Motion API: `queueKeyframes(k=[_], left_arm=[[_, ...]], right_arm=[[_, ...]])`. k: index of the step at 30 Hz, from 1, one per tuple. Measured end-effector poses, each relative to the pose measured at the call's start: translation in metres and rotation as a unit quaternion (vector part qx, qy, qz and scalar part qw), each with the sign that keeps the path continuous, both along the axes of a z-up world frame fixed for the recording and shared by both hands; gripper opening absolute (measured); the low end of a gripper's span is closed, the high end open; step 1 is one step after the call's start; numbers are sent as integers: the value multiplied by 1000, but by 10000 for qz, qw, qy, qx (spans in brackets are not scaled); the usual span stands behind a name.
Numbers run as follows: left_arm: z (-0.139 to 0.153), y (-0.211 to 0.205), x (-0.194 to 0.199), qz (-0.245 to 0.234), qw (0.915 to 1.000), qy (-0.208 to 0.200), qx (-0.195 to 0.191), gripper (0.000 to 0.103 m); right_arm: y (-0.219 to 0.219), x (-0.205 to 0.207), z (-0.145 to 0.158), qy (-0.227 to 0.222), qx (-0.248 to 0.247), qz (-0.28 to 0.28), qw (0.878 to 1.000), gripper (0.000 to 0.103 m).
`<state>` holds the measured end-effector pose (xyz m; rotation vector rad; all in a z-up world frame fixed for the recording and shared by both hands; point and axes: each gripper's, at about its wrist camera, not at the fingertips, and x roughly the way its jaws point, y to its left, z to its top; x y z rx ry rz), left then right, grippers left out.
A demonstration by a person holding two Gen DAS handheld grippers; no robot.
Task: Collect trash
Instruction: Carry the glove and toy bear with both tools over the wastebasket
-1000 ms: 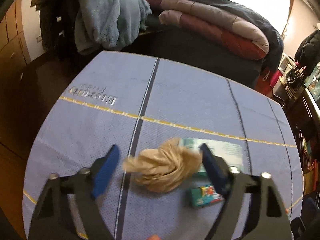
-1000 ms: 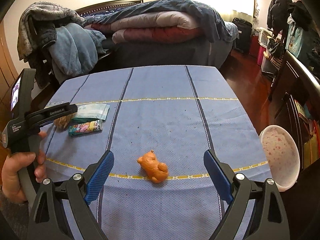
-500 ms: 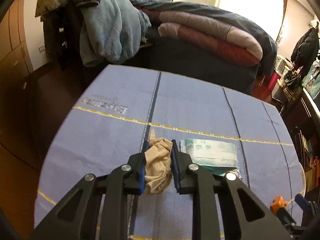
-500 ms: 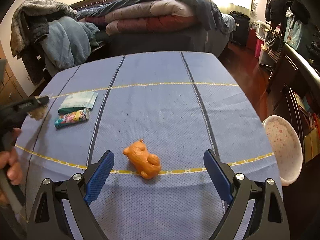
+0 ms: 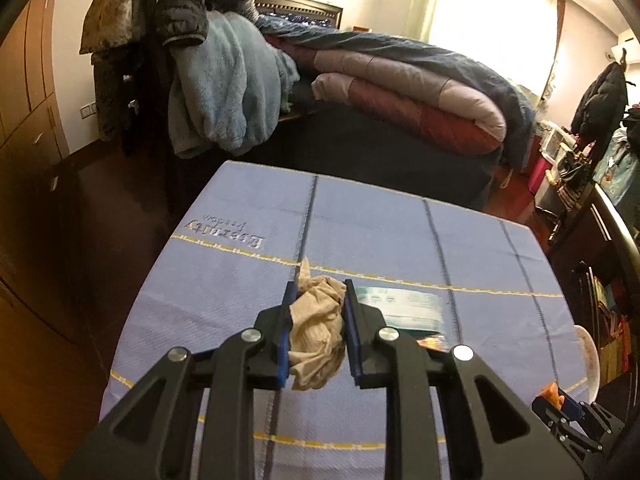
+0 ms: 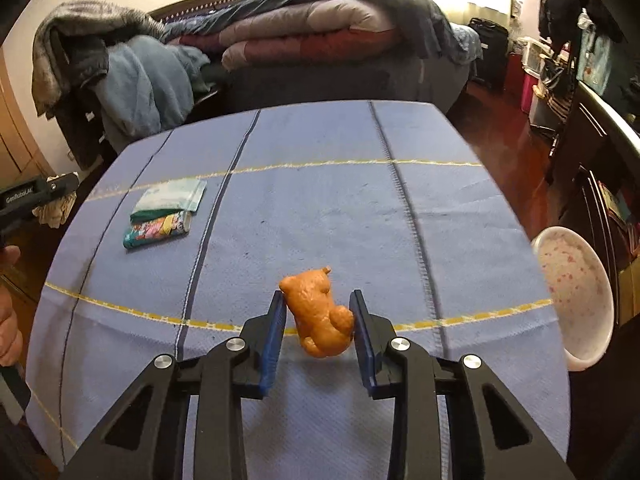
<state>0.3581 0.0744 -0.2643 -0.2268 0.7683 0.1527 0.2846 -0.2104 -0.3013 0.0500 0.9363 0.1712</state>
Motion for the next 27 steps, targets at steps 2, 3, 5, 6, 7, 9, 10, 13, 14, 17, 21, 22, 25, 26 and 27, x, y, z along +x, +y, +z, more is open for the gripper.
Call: queueKeyframes(k=[2, 3, 5, 6, 7, 9, 10, 13, 14, 17, 21, 22, 25, 26, 27], left_arm=[[6, -7, -5, -75, 9999, -67, -40, 23], [9, -11, -6, -100, 9999, -88, -42, 23], [14, -20, -9, -196, 9997, -143, -76, 23], [16, -24, -10, -246, 9995, -157, -99, 23], [19, -29, -12, -311, 9993, -179, -124, 23], [24, -43, -16, -479, 9984, -229, -181, 23], [26, -47, -17, -544, 9980, -240, -201, 23], [32, -71, -21, -836, 9958, -285, -249, 24], [34, -79, -21, -919, 9950, -292, -256, 24], [38, -104, -22, -1187, 9920, -317, -280, 24], [43, -138, -23, -1542, 9870, -347, -278, 24], [44, -150, -23, -1661, 9850, -355, -287, 24], [46, -179, -23, -1968, 9794, -359, -268, 24], [46, -190, -22, -2058, 9776, -357, -254, 24], [46, -200, -22, -2134, 9760, -355, -242, 24]], right_arm=[[-9, -4, 4, -19, 47, -58, 10000, 28], [-13, -6, 5, -30, 62, -91, 9999, 25], [-21, -10, 8, -56, 74, -147, 9998, 25], [-24, -11, 9, -68, 86, -160, 9998, 25], [-27, -13, 10, -78, 96, -171, 9998, 25], [-33, -16, 12, -117, 121, -203, 9997, 25], [-37, -19, 13, -135, 129, -214, 9996, 25], [-50, -24, 17, -199, 191, -284, 9992, 25], [-53, -25, 18, -214, 211, -306, 9991, 25], [-68, -31, 21, -275, 281, -408, 9984, 25], [-93, -38, 25, -355, 375, -612, 9968, 25], [-102, -40, 26, -374, 401, -689, 9961, 25], [-123, -44, 27, -420, 449, -892, 9941, 25], [-129, -45, 27, -432, 461, -947, 9935, 25], [-137, -46, 27, -455, 478, -1025, 9925, 25]])
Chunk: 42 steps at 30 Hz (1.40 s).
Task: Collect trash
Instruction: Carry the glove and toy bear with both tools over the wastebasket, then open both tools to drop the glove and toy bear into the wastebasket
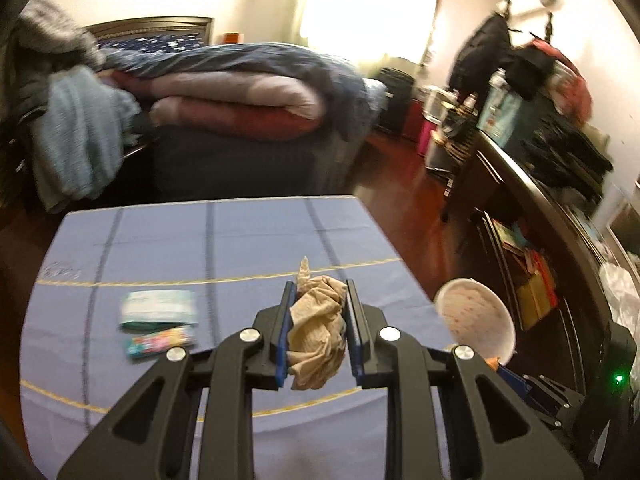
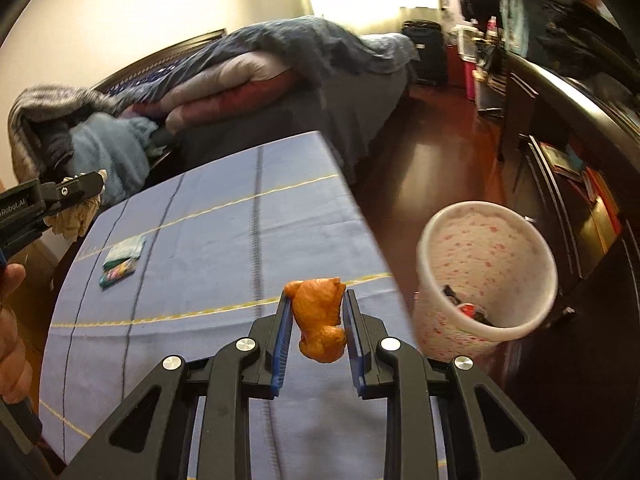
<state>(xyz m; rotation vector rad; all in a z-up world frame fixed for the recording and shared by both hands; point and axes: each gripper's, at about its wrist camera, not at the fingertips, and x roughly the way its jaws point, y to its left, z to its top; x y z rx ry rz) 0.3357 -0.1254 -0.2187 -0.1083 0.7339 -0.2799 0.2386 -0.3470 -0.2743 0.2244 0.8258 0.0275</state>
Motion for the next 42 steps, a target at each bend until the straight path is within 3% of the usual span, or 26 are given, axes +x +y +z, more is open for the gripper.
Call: queueKeyframes(k=[12, 24, 31, 42], left_arm=[[-8, -130, 15, -1248, 9920, -43, 202, 24], [-32, -251, 48, -2291, 9727, 77, 352, 24], [-55, -300, 63, -2710, 9617, 281, 295, 24], [-81, -325, 83, -2867, 9561, 535, 293, 28]], right_arm=[[-91, -7, 1, -186, -17, -985, 9950, 25], [-166, 12, -17, -143, 9, -1783, 9839, 25], [-190, 29, -41, 29, -25, -1980, 9802, 25], [-205, 50, -73, 281, 2, -2048, 9784, 28]])
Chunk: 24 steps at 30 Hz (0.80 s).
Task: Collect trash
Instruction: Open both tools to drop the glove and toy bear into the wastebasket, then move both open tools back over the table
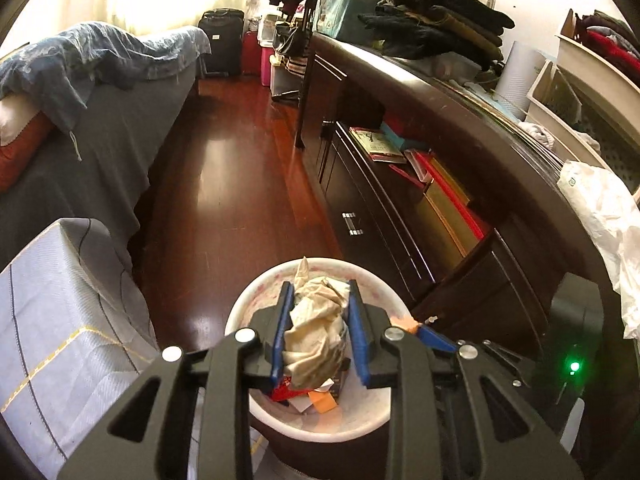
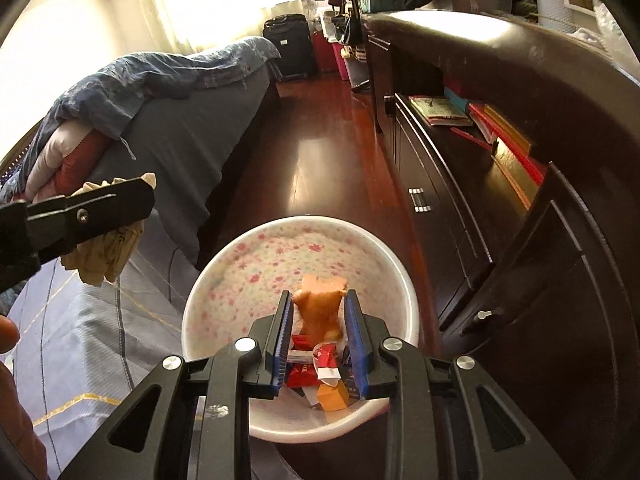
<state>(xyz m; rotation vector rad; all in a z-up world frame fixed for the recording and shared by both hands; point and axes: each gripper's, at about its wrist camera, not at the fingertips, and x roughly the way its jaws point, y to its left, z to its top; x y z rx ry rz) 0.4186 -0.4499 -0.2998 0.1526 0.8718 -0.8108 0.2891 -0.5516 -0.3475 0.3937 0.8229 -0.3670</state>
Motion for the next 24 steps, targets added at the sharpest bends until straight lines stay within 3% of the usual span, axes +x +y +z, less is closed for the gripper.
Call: queueKeyframes(k=[4, 6, 13, 21, 24], left_arm=[[-3, -3, 8, -74, 9999, 118, -52, 36], [-3, -5, 9, -120, 9998, 129, -72, 41], [0, 0, 12, -77, 9995, 176, -237, 67], [11, 24, 13, 131, 9993, 122, -316, 73], [19, 45, 11, 385, 9990, -59, -222, 83]], right_arm=[[-1, 7, -5, 31, -1, -23, 10000, 28], [-2, 9, -7, 34, 3, -49, 10000, 34], [-3, 11, -7, 26, 1, -103, 9999, 44], [0, 0, 1, 28, 62, -217, 9997, 53], [9, -4, 7, 68, 64, -156, 9998, 60]])
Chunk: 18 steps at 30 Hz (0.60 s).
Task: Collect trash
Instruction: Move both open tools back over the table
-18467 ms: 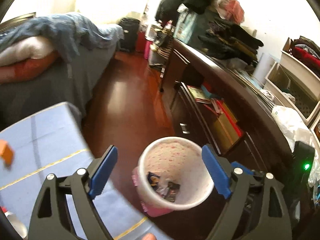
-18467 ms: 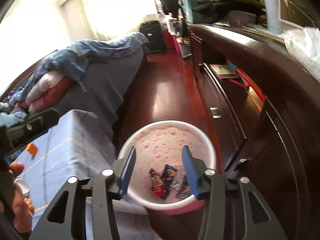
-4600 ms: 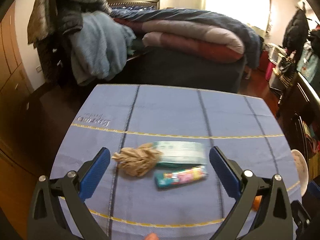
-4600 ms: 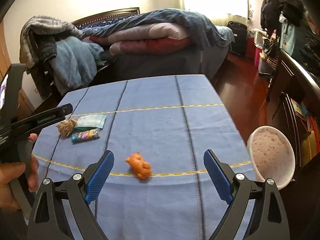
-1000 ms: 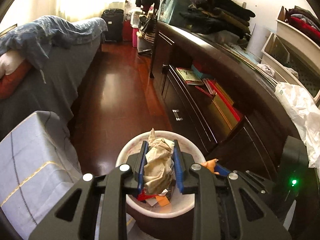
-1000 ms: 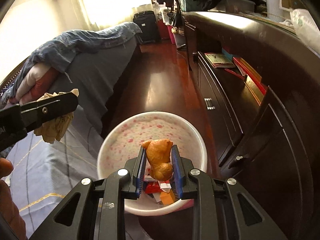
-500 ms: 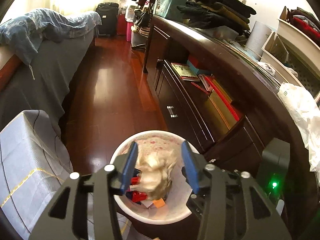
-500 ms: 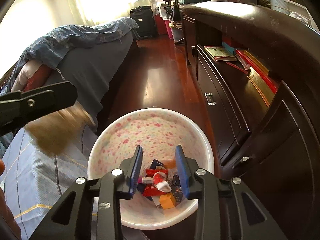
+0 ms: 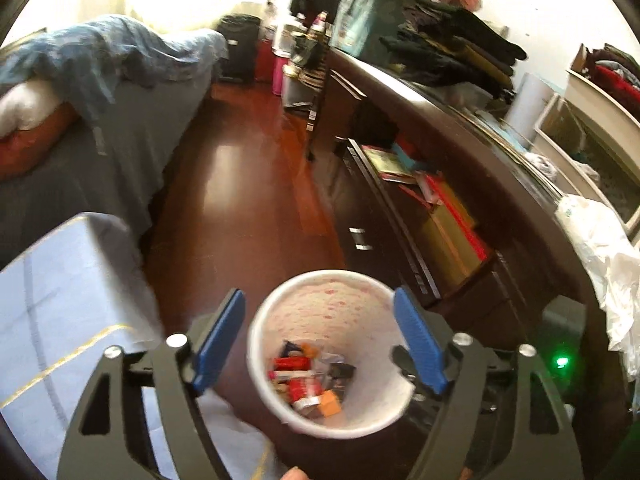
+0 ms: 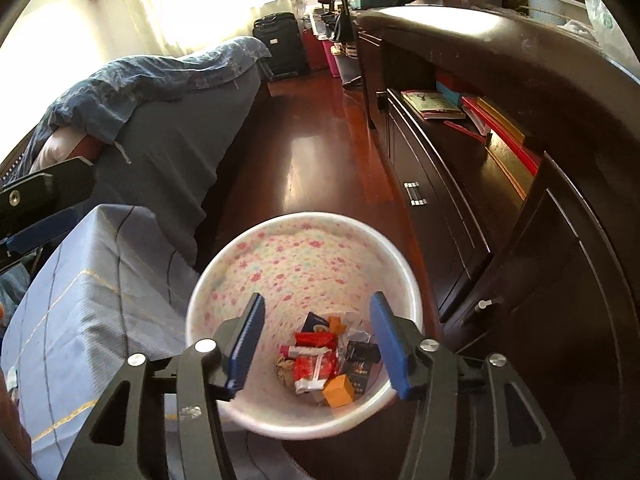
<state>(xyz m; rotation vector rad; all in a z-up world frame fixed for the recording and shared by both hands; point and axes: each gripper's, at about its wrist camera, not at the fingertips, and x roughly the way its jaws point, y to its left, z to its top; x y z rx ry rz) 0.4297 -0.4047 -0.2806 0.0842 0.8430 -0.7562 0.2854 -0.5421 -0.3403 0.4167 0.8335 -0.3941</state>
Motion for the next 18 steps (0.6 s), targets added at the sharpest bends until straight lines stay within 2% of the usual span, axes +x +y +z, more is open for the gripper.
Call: queueKeyframes(k=[1, 3, 8, 12, 16, 18], left_arm=[[3, 9, -1, 145, 9998, -83, 99, 87], [7, 28, -4, 431, 9984, -222, 286, 89], [17, 93, -8, 1082, 9922, -328, 517, 96], [19, 151, -12, 1640, 9842, -259, 609, 99], [15, 222, -18, 2420, 9667, -248, 790, 99], [9, 256, -16, 2812, 9550, -184, 925, 99]], right_arm=[[5, -1, 3, 35, -11, 49, 10000, 62], [18, -4, 11, 30, -58, 215, 9997, 71], [63, -9, 35, -55, -164, 645, 9978, 82], [110, -10, 49, -88, -152, 1216, 9924, 83], [160, -12, 61, -152, -223, 1798, 9833, 84], [187, -13, 66, -166, -284, 2127, 9766, 84]])
